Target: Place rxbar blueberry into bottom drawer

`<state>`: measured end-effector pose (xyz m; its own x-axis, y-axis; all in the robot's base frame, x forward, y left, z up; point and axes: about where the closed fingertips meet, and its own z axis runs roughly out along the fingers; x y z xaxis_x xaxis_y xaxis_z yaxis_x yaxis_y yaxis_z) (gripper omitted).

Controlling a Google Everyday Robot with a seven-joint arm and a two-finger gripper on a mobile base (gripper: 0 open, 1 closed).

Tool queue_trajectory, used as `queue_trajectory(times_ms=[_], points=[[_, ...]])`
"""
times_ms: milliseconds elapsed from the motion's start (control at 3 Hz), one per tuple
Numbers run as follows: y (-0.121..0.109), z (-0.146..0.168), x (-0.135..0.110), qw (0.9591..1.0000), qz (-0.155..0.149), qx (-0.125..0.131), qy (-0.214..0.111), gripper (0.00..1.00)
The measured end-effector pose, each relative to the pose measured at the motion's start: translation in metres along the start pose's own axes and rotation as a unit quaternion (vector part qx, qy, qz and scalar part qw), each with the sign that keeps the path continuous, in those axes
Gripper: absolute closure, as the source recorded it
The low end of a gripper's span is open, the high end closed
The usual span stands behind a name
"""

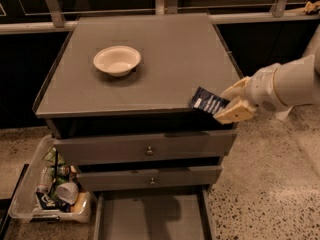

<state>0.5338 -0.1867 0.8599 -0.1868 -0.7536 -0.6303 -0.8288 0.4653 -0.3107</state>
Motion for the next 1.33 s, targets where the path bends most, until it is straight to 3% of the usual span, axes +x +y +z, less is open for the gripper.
queue_trajectory(times_ms=[667, 1000, 1333], points=[[0.072, 0.054, 0.056, 0.9984, -0.01, -0.055, 0.002, 1.0], [0.072, 0.054, 0.056, 0.9984, -0.01, -0.055, 0.001, 1.0], [0.08, 0.073, 0.052, 0.9979, 0.001, -0.063, -0.011, 1.0]])
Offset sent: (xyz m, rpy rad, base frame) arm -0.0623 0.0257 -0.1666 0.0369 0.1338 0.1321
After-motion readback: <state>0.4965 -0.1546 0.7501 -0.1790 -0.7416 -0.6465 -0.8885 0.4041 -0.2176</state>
